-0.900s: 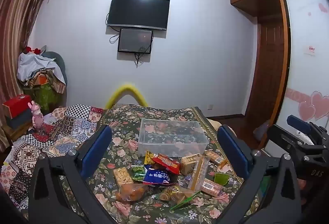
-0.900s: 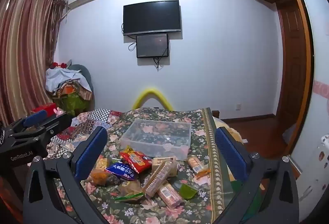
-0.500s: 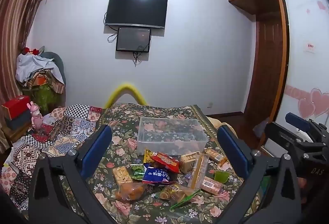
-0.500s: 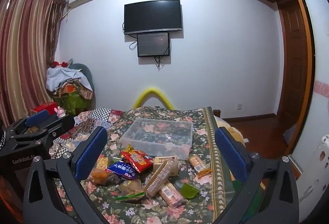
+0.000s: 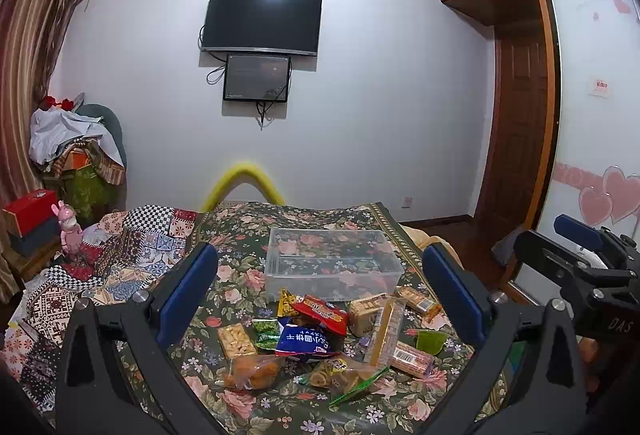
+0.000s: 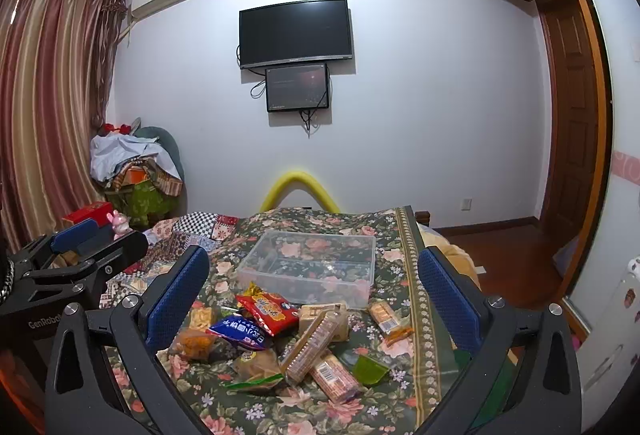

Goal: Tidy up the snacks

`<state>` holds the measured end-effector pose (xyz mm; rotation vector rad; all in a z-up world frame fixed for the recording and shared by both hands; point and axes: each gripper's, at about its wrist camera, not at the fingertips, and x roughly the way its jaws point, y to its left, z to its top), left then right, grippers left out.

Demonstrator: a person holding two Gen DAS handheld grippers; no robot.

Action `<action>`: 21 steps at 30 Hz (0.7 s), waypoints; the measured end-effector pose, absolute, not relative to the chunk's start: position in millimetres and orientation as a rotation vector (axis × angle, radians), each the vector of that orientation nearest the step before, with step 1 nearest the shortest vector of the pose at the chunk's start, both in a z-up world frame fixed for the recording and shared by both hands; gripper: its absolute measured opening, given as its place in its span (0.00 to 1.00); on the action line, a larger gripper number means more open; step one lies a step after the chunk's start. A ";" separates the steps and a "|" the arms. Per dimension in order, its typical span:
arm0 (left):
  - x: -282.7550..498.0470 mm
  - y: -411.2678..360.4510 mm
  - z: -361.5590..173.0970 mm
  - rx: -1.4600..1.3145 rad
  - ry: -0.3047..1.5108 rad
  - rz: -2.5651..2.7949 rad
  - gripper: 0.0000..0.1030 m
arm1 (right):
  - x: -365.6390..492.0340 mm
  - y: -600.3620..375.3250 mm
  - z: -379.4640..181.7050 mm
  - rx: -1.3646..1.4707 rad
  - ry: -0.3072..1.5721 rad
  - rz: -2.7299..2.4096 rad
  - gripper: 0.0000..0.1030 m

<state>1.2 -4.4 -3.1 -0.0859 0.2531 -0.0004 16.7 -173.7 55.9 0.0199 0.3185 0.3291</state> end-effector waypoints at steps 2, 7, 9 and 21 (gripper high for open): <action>1.5 -5.4 -3.5 -0.083 0.253 0.001 1.00 | 15.8 -173.6 56.9 0.021 0.317 0.329 1.00; 2.3 -6.0 -3.4 -0.083 0.253 0.001 1.00 | 15.1 -173.8 57.7 0.023 0.314 0.330 1.00; 2.3 -6.1 -3.3 -0.082 0.253 0.001 1.00 | 14.9 -174.3 57.9 0.025 0.313 0.331 1.00; 1.9 -6.8 -2.8 -0.082 0.251 0.001 1.00 | 13.8 -174.2 59.6 0.028 0.315 0.332 1.00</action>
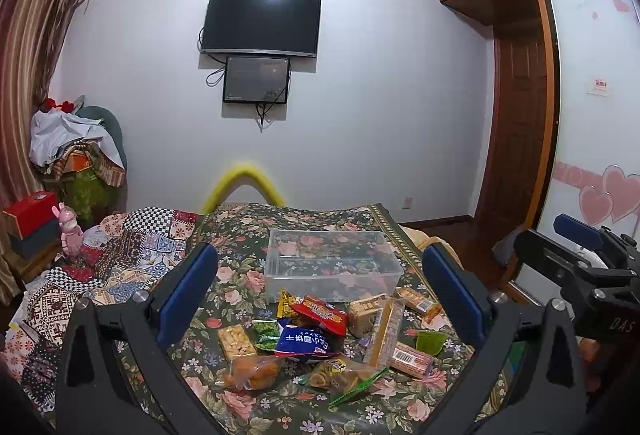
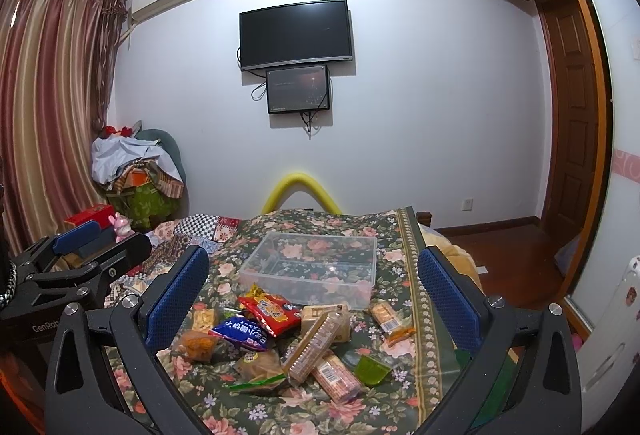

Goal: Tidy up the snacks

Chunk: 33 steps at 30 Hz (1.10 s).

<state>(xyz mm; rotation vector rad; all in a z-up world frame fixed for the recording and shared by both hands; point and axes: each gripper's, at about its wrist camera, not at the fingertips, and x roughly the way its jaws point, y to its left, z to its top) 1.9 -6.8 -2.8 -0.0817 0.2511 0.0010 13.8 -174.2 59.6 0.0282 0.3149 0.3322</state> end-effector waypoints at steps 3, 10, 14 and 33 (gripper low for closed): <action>1.7 -7.2 -3.4 -0.081 0.251 0.001 1.00 | 14.2 -174.2 58.6 0.028 0.316 0.330 1.00; 2.1 -7.6 -2.3 -0.083 0.249 0.005 1.00 | 13.5 -173.3 57.6 0.029 0.320 0.332 1.00; 2.1 -7.9 -1.7 -0.080 0.250 0.004 1.00 | 13.7 -173.8 55.3 0.028 0.325 0.331 1.00; 2.3 -8.9 -5.3 -0.080 0.259 -0.003 1.00 | 16.9 -173.6 51.9 0.022 0.341 0.333 1.00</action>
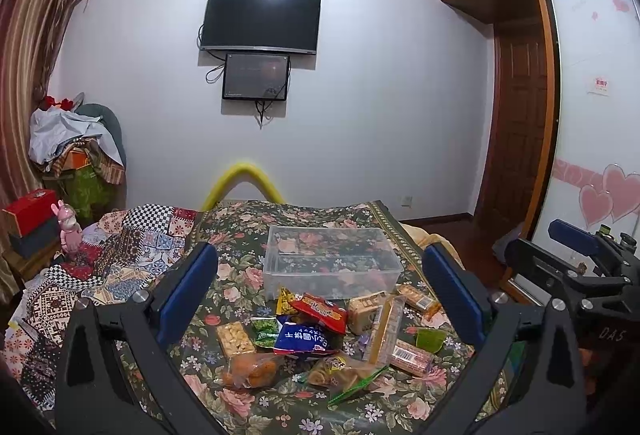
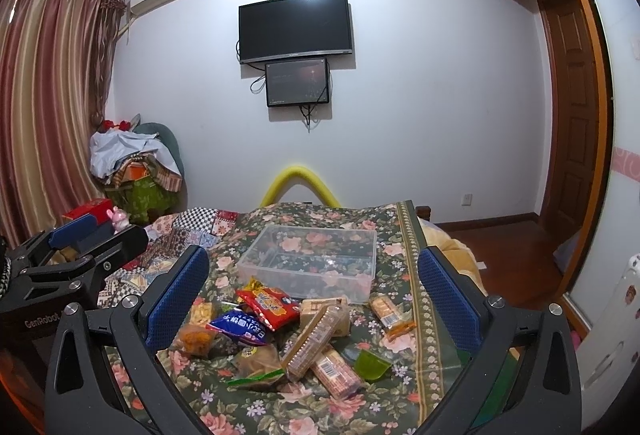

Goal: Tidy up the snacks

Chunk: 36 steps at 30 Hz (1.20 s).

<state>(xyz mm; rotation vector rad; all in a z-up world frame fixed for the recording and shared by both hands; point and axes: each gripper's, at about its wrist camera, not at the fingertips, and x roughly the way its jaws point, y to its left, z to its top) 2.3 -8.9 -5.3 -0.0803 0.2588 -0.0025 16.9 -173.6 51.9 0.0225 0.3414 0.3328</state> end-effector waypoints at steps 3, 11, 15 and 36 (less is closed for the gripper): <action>3.5 -8.6 -7.6 -0.076 0.260 0.000 1.00 | 19.1 -172.8 50.0 0.025 0.352 0.333 1.00; 17.6 2.4 -24.0 -0.071 0.316 0.000 1.00 | 28.7 -173.6 38.0 0.026 0.393 0.327 1.00; 26.5 13.0 -40.4 -0.054 0.367 0.005 1.00 | 39.1 -178.7 24.1 0.030 0.444 0.315 1.00; 88.7 65.4 -159.1 -0.101 0.741 0.043 0.94 | 102.4 -210.4 -81.9 0.010 0.868 0.210 0.99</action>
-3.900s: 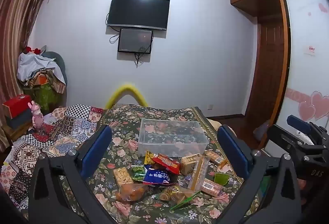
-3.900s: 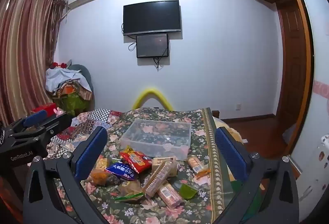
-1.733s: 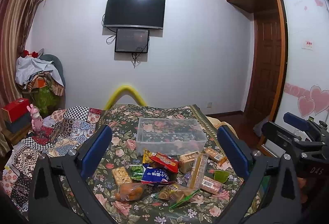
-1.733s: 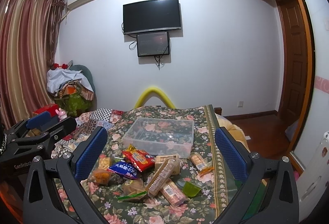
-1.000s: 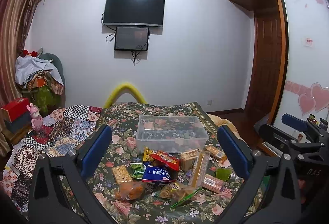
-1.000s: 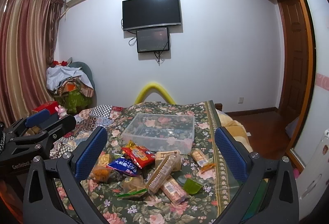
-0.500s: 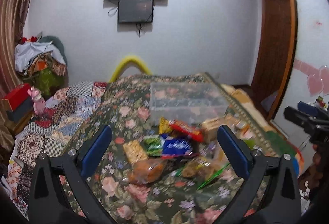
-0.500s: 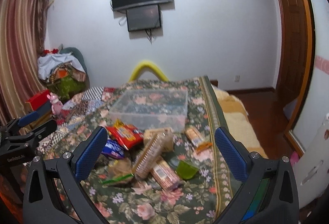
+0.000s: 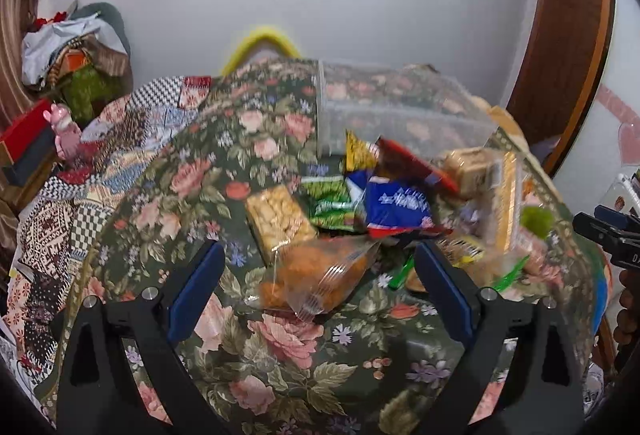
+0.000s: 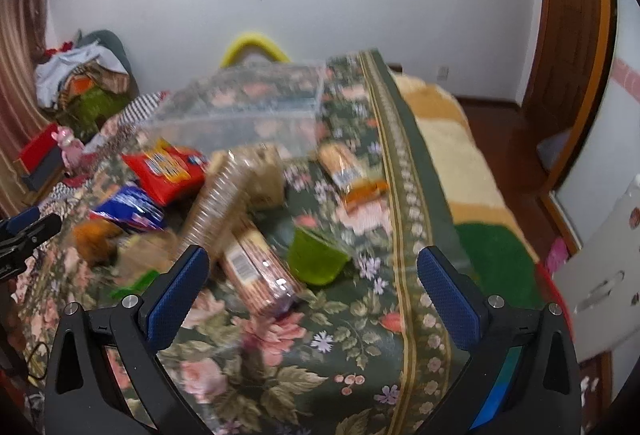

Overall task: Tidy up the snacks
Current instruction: 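Grasp the orange snack bag with the left tool while the right tool grasps the green jelly cup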

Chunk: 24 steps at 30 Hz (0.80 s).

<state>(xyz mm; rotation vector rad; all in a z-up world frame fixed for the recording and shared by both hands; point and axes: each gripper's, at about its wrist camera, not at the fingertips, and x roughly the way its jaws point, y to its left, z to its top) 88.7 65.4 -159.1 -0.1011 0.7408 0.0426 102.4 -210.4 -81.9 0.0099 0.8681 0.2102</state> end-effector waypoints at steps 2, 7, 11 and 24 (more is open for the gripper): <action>95.0 67.5 -168.9 -0.109 0.766 0.041 0.94 | 107.5 -212.2 -91.9 0.015 0.898 0.206 0.96; 109.3 74.6 -192.7 -0.149 0.831 0.043 0.94 | 119.1 -212.0 -106.8 0.000 0.933 0.190 0.92; 117.8 75.3 -207.4 -0.160 0.867 0.037 0.94 | 128.8 -212.2 -116.4 0.017 0.963 0.203 0.84; 129.8 77.1 -220.5 -0.177 0.884 0.025 0.65 | 142.7 -212.7 -135.1 0.084 1.012 0.218 0.68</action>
